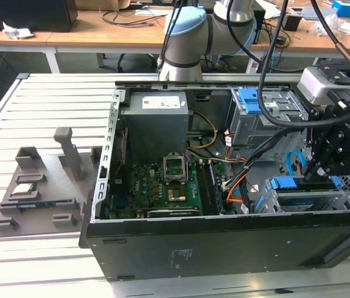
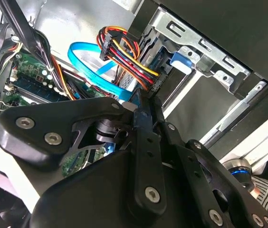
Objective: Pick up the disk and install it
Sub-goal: 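Insert the second disk wire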
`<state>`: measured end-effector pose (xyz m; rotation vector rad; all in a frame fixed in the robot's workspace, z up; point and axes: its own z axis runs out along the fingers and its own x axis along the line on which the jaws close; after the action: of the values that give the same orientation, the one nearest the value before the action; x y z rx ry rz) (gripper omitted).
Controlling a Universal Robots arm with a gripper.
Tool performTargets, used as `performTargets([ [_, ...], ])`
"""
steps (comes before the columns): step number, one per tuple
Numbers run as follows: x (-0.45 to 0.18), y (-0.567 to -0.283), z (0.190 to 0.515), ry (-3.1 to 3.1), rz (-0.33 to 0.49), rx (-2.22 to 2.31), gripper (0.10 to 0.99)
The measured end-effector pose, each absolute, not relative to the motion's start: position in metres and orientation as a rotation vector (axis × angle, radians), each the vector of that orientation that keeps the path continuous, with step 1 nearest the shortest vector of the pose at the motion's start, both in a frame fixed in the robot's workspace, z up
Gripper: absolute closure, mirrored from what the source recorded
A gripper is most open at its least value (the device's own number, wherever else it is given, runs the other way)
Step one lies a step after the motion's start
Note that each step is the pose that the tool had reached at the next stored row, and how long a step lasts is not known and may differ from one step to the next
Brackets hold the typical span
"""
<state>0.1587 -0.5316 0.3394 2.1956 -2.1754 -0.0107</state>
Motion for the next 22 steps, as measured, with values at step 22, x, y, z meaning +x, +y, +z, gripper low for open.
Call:
performTargets([
  [22, 0.158, -0.525, 0.382, -2.176, -0.009, 2.197, 0.98],
])
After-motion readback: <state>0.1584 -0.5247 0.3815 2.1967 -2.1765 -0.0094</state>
